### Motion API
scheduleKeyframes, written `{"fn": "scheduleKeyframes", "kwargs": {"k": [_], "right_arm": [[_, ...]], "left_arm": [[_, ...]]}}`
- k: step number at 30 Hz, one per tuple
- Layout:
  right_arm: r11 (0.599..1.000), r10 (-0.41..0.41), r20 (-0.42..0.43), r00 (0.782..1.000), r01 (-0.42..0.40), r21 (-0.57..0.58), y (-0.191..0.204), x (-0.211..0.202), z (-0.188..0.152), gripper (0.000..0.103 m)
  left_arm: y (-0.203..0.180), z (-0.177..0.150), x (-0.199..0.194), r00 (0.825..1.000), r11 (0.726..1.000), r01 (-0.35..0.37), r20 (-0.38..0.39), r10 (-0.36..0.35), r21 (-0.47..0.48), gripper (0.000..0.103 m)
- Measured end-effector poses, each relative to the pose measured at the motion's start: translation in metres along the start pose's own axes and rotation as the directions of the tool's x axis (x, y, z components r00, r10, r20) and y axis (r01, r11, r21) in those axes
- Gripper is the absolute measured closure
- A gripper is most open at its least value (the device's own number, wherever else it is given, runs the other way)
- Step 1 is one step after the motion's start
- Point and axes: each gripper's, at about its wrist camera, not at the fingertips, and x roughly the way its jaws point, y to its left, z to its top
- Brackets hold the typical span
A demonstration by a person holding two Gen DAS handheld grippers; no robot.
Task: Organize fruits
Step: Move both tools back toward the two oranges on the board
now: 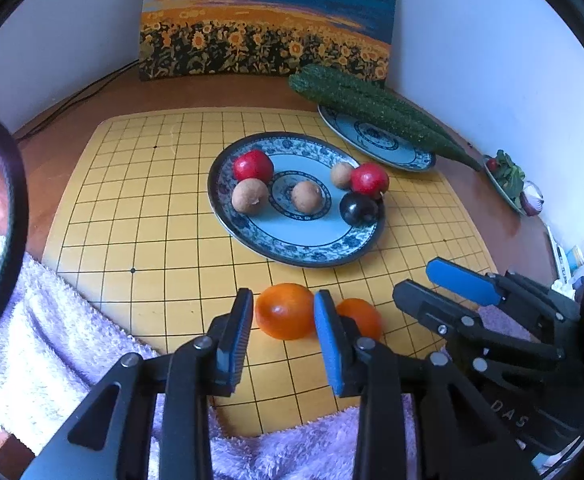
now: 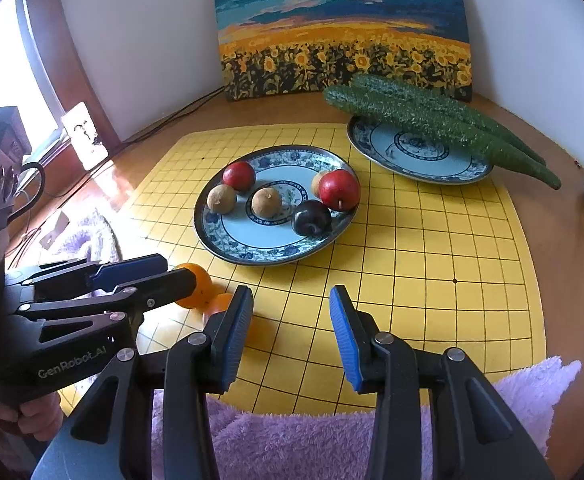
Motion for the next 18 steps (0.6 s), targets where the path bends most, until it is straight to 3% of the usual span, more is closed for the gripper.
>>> {"fn": "scheduleKeyframes", "kwargs": {"k": [18], "right_arm": [[1.000, 0.005, -0.002, 1.000, -0.005, 0.001, 0.0021, 0.0006, -0.0045, 0.062]], "left_arm": [[0.0039, -0.0013, -0.0002, 1.000, 0.999, 0.029, -0.001, -0.029, -0.027, 0.071]]}}
